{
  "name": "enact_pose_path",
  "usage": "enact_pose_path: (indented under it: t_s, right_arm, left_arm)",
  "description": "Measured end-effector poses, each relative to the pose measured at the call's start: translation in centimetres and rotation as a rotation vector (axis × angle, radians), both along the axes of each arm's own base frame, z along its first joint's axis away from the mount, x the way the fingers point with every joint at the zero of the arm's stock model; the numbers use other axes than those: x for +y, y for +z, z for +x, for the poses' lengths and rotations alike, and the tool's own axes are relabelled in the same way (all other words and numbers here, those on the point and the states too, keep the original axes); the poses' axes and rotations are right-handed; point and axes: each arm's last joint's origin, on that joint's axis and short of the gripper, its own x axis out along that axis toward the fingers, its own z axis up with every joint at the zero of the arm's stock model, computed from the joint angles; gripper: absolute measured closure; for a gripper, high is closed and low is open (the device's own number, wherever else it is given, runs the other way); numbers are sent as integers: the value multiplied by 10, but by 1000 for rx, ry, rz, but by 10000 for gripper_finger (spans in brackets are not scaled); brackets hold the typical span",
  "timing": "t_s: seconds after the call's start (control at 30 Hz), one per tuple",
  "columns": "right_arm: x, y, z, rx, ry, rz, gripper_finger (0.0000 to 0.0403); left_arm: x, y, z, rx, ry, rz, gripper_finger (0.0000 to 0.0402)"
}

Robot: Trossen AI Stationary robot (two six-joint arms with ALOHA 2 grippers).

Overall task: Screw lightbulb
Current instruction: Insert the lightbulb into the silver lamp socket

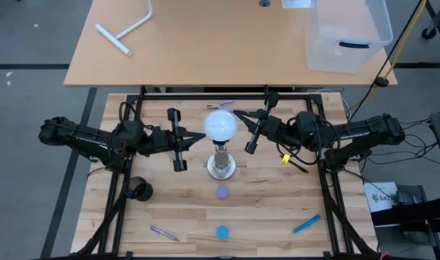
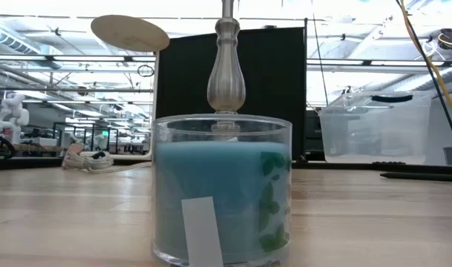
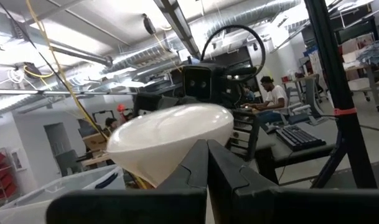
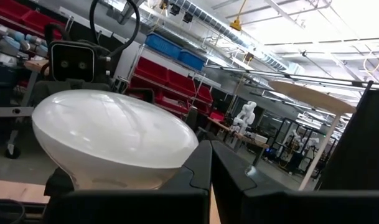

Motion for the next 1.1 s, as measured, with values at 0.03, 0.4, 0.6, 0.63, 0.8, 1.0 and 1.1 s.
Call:
enact_pose_path:
  t_s: [0.03, 0.4, 0.6, 0.63, 0.8, 1.0, 1.1]
  right_arm:
    - [0, 0, 0, 0, 0, 0, 403]
    - [0, -1, 0, 7, -2, -1, 403]
    - [1, -1, 0, 13, 1, -1, 403]
    - [1, -1, 0, 14, 1, 0, 403]
    - [1, -2, 0, 18, 3, 2, 403]
    - [1, -2, 0, 24, 7, 4, 403]
    - [1, -3, 1, 28, 10, 4, 403]
  left_arm:
    - [0, 1, 0, -1, 0, -1, 401]
    - [-2, 11, 12, 56, -2, 11, 401]
    - [-2, 11, 12, 58, 2, 9, 401]
    - [-2, 11, 12, 58, 2, 9, 401]
    - [-2, 11, 12, 65, 5, 9, 401]
    - [-5, 11, 8, 92, 19, 14, 401]
    - [-9, 12, 6, 89, 11, 32, 401]
